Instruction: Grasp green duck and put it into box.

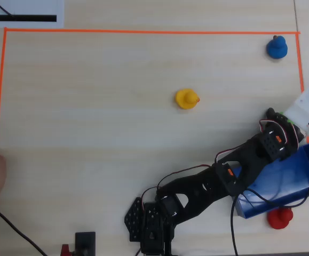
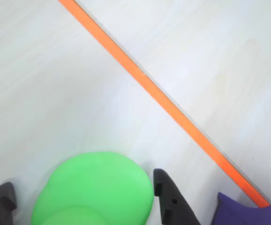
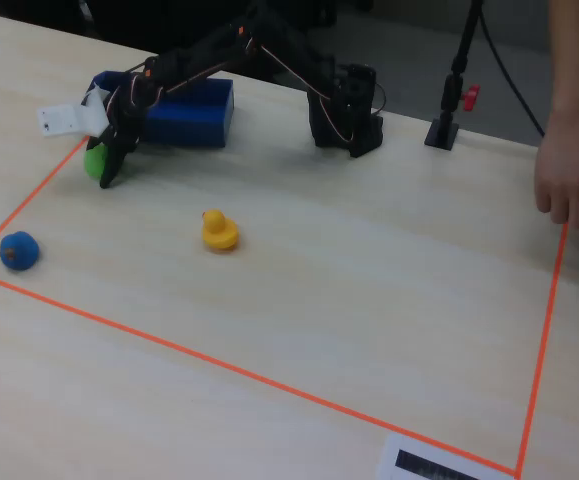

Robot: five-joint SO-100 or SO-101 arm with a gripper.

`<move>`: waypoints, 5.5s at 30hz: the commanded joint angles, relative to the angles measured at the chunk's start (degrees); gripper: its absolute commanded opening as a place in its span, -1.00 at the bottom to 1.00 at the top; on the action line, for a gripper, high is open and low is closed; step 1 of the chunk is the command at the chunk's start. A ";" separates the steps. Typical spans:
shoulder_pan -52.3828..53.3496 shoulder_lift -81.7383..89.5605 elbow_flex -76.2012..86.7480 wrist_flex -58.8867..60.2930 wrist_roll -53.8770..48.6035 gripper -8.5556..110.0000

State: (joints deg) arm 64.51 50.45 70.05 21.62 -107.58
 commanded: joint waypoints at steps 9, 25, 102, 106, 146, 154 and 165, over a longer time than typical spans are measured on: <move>-0.44 3.16 -0.53 2.37 -1.67 -0.85; -0.35 11.95 -2.99 7.38 2.37 -0.85; -55.81 95.45 69.08 17.14 14.06 -0.85; -61.44 112.85 85.34 32.17 12.04 -0.85; -62.31 139.22 107.40 55.99 15.29 -0.80; -62.31 139.22 107.40 55.99 15.29 -0.79; -62.31 139.22 107.40 55.99 15.29 -0.79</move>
State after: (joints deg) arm 1.76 189.76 177.36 76.11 -92.37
